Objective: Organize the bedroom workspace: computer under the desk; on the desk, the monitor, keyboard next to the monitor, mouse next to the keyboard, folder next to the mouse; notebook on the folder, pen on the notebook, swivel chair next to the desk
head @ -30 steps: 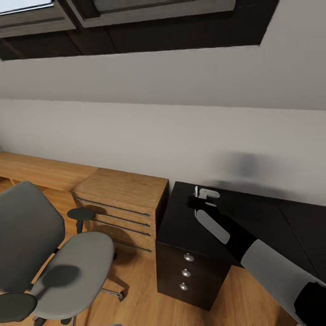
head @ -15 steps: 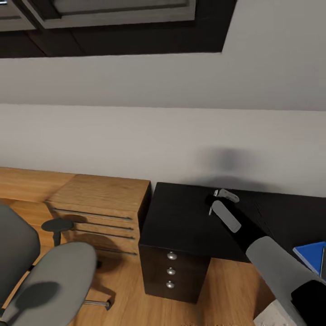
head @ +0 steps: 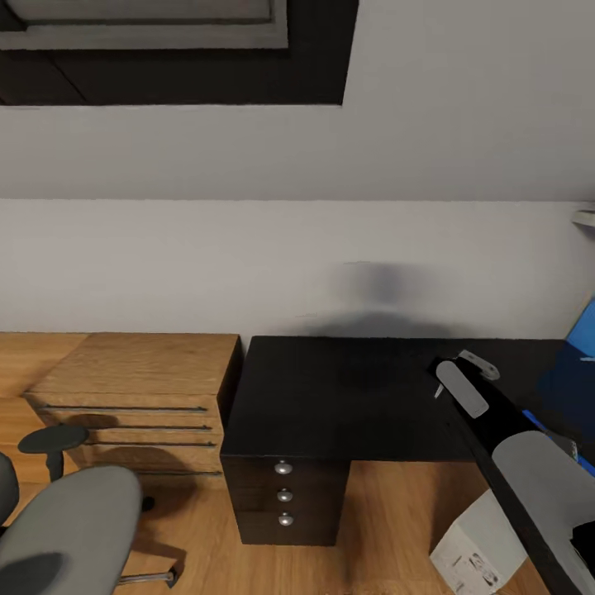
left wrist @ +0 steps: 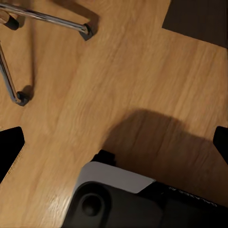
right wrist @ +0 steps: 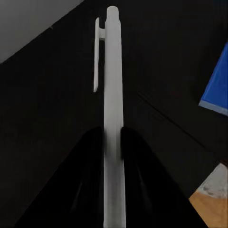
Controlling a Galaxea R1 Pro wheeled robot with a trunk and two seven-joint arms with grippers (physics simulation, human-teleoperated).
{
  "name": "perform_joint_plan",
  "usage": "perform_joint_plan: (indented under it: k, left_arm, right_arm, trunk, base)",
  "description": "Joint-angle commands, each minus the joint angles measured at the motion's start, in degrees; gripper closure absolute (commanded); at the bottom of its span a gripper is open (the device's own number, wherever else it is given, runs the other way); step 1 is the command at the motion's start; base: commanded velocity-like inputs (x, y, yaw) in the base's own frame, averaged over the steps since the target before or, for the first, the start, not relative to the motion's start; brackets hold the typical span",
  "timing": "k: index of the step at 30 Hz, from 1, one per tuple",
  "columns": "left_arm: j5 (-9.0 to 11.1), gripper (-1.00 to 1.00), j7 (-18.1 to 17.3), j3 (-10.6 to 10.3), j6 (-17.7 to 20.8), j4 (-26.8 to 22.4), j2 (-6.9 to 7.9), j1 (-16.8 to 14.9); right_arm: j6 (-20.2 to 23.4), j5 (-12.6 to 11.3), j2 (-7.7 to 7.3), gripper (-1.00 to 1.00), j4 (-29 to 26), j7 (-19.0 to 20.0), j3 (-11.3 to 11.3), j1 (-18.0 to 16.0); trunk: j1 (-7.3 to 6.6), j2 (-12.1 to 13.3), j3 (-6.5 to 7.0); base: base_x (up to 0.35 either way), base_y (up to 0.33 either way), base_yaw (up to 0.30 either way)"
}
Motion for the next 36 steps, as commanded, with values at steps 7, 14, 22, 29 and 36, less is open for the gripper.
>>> perform_joint_plan:
  k: [7, 14, 22, 29, 36]
  left_arm:
    - [-1.2, -1.00, 0.2, -1.1, -0.8, 5.8, 0.08, -0.1]
    - [-1.5, -1.00, 0.2, -8.8, -6.3, 9.9, -0.49, -0.1]
    - [-1.5, -1.00, 0.2, -11.4, -10.4, 12.4, -0.68, -0.1]
    - [-1.5, -1.00, 0.2, -11.5, -10.6, 12.4, -0.72, -0.1]
    - [-1.5, -1.00, 0.2, -11.6, -10.6, 12.4, -0.80, -0.1]
  right_arm:
    - [0.3, -0.1, -1.62, 1.00, 5.8, 2.2, 0.2, 0.0]
    - [0.1, -0.2, -1.39, 1.00, 9.3, 7.9, 0.3, 0.0]
    - [-0.2, 0.6, -1.20, 1.00, 12.7, 8.2, 0.8, 0.0]
    - [-0.2, 4.5, -0.12, 1.00, 12.9, 8.1, 0.8, 0.0]
    - [-0.2, 5.4, 0.53, 1.00, 12.9, 8.2, 0.8, 0.0]
  trunk:
    - [-1.08, 1.9, 0.81]
    - [-1.08, 1.9, 0.81]
    - [-1.08, 1.9, 0.81]
    - [-1.08, 1.9, 0.81]
    - [-1.08, 1.9, 0.81]
  base:
    - [0.000, 0.000, -0.298]
    - [0.000, 0.000, -0.297]
    - [0.000, 0.000, -0.296]
    - [0.000, 0.000, -0.296]
    - [0.000, 0.000, -0.296]
